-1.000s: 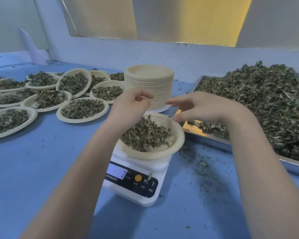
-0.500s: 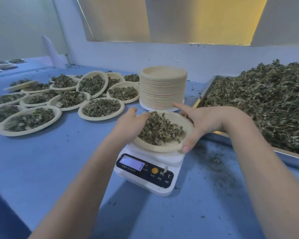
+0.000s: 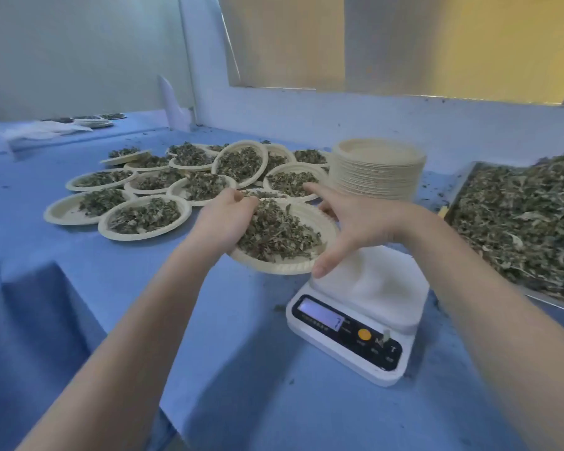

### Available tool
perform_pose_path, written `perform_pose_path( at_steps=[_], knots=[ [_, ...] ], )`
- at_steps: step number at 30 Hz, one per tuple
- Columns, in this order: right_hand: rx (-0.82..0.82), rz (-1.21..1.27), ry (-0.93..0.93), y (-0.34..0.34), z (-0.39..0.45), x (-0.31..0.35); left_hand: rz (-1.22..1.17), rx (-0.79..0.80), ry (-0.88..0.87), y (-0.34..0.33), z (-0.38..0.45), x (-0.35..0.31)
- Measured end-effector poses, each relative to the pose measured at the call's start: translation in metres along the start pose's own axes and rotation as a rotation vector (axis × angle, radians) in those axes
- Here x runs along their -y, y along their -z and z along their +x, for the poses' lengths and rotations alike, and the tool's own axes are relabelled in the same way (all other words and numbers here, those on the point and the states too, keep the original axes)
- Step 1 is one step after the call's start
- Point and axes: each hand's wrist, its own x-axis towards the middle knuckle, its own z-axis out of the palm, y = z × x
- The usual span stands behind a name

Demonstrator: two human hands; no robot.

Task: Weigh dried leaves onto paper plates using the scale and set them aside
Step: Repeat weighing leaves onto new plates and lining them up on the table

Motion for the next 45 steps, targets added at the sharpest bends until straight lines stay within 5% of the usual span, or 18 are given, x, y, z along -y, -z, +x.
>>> perform_pose_path(
  at_steps=[9,29,45],
  knots=[
    [0.186,-0.140,0.107,-0.048,0.095,0.051,0.021,-0.116,0.241,0.052,0.007,0.077],
    [0.163,-0.046,0.054,-0.037,0.180,0.033,0.349,-0.084,0.176,0.039,0.093,0.115],
    [0.174,-0.037,0.061,-0.028,0.238,0.026,0.213,-0.122,0.251,0.049,0.146,0.120]
  ],
)
